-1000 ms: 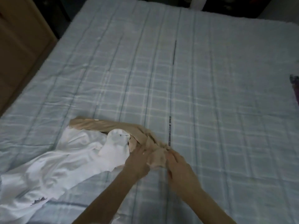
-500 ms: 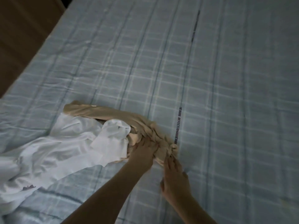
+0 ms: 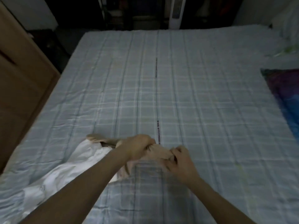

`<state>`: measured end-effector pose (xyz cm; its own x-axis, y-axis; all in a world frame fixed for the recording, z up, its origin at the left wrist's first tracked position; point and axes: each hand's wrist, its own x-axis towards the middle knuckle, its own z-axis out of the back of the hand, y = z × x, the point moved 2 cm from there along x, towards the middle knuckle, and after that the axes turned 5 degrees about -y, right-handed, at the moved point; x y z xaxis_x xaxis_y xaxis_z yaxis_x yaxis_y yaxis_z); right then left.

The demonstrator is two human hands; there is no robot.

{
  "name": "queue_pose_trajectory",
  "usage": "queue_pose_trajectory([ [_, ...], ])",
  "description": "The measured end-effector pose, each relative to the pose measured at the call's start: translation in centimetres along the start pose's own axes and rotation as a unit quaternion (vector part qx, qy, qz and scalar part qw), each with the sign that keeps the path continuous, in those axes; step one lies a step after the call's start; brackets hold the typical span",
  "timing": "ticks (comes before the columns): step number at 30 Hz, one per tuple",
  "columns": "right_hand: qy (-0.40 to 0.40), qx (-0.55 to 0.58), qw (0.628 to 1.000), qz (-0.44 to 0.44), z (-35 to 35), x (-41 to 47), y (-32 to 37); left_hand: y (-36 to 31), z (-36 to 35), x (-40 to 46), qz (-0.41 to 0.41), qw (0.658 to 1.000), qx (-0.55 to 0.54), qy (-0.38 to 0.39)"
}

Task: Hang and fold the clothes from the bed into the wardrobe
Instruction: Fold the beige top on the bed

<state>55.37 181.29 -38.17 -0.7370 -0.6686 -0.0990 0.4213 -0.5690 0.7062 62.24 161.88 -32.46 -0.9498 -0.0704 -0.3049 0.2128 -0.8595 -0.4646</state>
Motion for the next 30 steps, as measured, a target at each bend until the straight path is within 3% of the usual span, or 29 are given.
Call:
queue_pose_trajectory([
  [3, -0.094, 0.077, 0.993, 0.0, 7.3, -1.3, 4.3, -4.6, 5.7, -1.0, -0.049, 0.998, -0.031, -0.038],
  [5, -0.116, 0.138, 0.984, -0.006, 12.5, -2.4, 7.6, -7.7, 9.2, -1.9, -0.07, 0.996, -0.039, -0.044],
  [11, -0.119, 0.207, 0.969, 0.06, 23.3, -5.9, 15.2, -14.0, 16.3, -7.0, -0.137, 0.99, -0.029, 0.015],
  [14, -0.114, 0.204, 0.969, 0.086, 27.1, -7.0, 18.5, -16.7, 19.2, -8.9, -0.179, 0.984, 0.01, -0.015],
  [19, -0.086, 0.065, 0.984, 0.142, 32.8, -8.1, 22.1, -21.0, 24.2, -10.6, -0.189, 0.972, 0.065, -0.121],
  [23, -0.061, -0.146, 0.979, 0.125, 36.4, -9.5, 22.1, -19.8, 26.5, -11.0, -0.106, 0.967, 0.195, -0.123],
  [25, -0.072, -0.198, 0.966, 0.151, 37.8, -9.9, 21.4, -18.4, 27.0, -10.9, -0.057, 0.953, 0.259, -0.144],
  [30, -0.111, -0.221, 0.951, 0.183, 39.7, -9.6, 19.2, -16.4, 26.6, -9.8, -0.064, 0.979, 0.103, -0.161],
])
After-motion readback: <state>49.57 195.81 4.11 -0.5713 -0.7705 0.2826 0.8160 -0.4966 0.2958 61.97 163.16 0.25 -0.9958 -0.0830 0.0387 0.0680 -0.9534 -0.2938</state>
